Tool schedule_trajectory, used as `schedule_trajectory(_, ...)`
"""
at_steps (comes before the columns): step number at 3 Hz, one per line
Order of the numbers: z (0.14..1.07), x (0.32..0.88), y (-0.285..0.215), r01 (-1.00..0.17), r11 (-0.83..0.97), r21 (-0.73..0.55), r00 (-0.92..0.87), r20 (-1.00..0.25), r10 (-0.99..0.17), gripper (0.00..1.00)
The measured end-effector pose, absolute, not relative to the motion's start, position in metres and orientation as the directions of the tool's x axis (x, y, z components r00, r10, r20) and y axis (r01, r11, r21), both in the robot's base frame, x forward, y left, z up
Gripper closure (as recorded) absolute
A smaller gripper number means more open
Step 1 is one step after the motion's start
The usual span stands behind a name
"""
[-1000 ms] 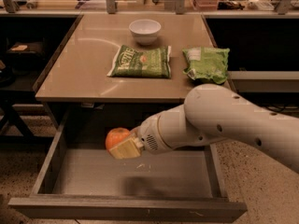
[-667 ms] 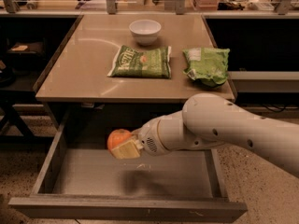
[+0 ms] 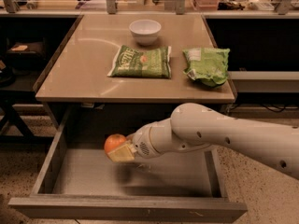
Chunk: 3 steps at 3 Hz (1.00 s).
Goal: Place orange into top drawer
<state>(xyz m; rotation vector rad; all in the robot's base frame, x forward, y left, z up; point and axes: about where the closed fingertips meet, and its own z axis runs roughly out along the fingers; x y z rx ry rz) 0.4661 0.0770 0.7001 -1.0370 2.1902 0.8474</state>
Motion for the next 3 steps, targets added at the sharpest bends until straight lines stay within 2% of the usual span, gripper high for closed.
schedule_trajectory(3,0.663,0.47,0.079,-0.76,0.575,0.302,-0.569,-0.737,-0.365,1.0)
